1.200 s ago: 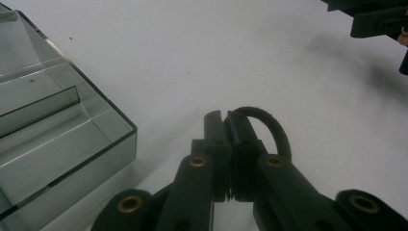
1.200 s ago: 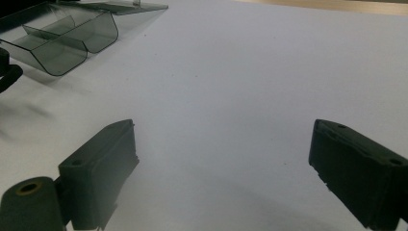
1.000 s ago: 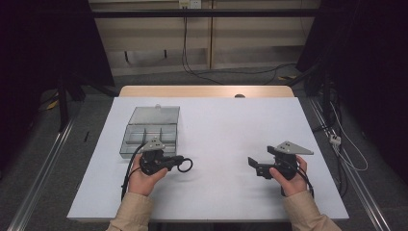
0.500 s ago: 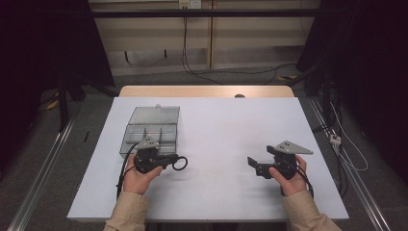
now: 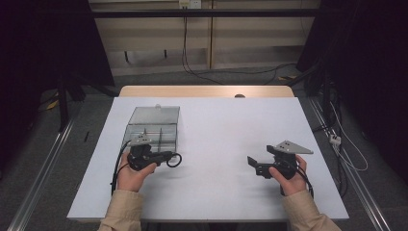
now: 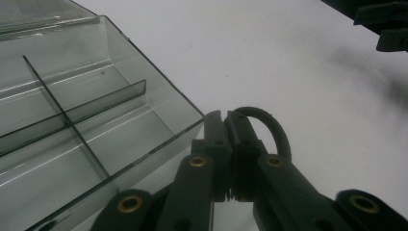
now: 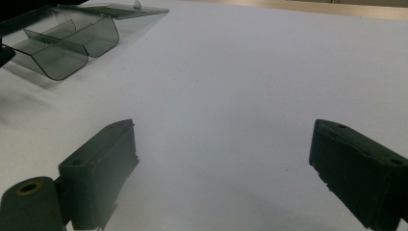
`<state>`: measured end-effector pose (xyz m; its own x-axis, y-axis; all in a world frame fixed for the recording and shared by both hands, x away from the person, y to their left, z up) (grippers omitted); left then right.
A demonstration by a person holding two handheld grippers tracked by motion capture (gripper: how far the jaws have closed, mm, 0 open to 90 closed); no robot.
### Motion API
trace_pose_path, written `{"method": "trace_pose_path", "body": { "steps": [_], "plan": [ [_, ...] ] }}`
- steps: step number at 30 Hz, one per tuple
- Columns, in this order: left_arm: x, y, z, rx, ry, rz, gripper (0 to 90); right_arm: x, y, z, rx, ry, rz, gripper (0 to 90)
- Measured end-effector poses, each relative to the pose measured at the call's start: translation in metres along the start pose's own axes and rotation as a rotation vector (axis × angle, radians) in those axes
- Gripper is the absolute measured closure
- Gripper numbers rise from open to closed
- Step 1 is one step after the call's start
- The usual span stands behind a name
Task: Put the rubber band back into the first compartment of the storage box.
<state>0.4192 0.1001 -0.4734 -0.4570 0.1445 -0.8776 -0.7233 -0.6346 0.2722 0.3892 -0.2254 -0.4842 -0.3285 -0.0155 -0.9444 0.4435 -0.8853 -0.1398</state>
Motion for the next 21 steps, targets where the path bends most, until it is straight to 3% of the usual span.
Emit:
{"method": "trace_pose_path", "body": {
  "steps": [21],
  "plan": [
    [-0.01,-0.016,0.01,-0.031,-0.002,0.02,88.2,0.0,-0.001,0.0,-0.006,0.001,0.0,8.9]
  ]
}}
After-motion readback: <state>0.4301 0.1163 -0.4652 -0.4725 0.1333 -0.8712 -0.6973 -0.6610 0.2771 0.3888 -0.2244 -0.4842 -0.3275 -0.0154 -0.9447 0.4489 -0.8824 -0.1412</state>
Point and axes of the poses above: each handheld gripper's, and its own axes: z roughly backward along the jaws, x roughly out of its underside, y roughly to its right, the point moved 9 cm from there along -z, roughly forward along the jaws, and after that the axes turned 11 degrees about y, right-handed, at the moved point
